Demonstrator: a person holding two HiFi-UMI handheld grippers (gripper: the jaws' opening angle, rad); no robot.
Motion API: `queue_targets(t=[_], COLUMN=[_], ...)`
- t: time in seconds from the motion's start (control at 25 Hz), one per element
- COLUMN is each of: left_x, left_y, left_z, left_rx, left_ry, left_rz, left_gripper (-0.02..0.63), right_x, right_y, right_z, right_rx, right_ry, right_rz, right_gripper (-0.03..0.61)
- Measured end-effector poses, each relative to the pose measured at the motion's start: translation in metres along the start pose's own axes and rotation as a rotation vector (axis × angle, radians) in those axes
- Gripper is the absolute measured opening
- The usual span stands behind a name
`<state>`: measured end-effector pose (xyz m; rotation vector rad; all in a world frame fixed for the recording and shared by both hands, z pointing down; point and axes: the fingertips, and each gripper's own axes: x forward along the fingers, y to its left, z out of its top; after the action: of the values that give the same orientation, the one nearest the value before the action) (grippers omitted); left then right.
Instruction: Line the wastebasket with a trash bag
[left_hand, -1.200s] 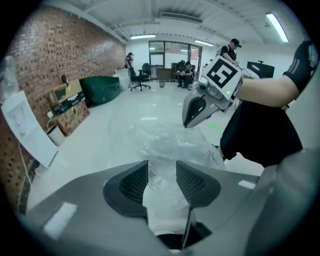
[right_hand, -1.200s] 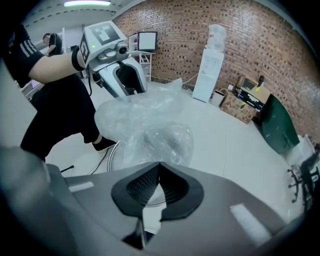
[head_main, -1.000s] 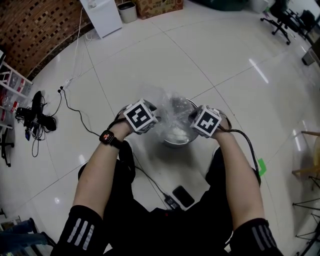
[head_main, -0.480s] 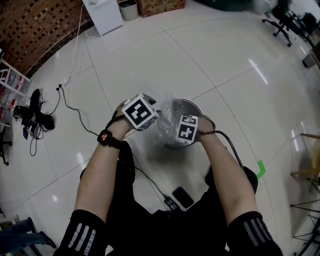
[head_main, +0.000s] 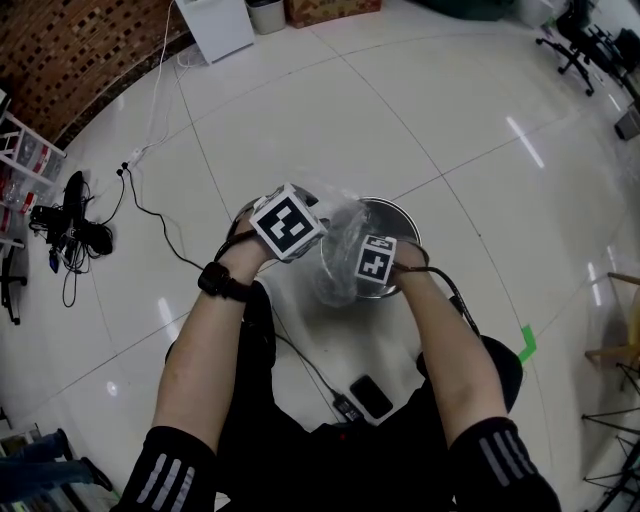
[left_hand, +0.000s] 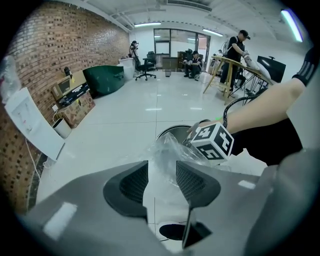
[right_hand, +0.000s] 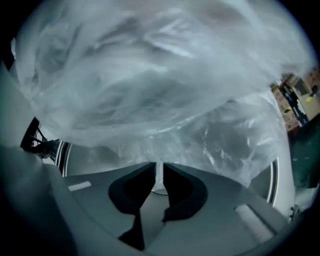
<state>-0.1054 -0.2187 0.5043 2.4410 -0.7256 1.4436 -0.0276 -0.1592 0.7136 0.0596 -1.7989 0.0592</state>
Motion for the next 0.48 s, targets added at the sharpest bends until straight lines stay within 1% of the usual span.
queue_targets(t=[0.08, 0.12, 0.2, 0.36, 0.44, 0.48], left_x=[0.0, 0.0, -0.001, -0.003, -0.003, -0.003], left_y=[0.001, 0.001, 0.002, 0.003, 0.002, 0.001], left_z=[0.0, 0.001, 0.003, 0.009, 0.008, 0.008], left_rx=[0.004, 0.003, 0.003, 0.035, 0.041, 0.041], left_ry=[0.003, 0.002, -0.006, -0.009, 0.001, 0.004], left_rz=[0.001, 0.002, 0.0, 0.021, 0.019, 0.019], left_gripper=[0.169, 0.169, 0.169, 0.169, 0.169, 0.169], right_x=[-0.011, -0.018, -0.036, -0.086, -0.114, -0.127], right_y=[-0.003, -0.005, -0.008, -0.021, -0.027, -0.028], right_z=[0.001, 0.0, -0.003, -0.016, -0.022, -0.019], right_rx=[0.028, 0.035, 0.047, 0.091, 0.161, 0.205], right_ry=[-0.025, -0.031, -0.041, -0.063, -0.103, -0.159], right_rz=[0.004, 0.003, -0.004, -0.044, -0.06, -0.056], right_gripper=[0.095, 0.109, 0.113, 0.129, 0.13, 0.129])
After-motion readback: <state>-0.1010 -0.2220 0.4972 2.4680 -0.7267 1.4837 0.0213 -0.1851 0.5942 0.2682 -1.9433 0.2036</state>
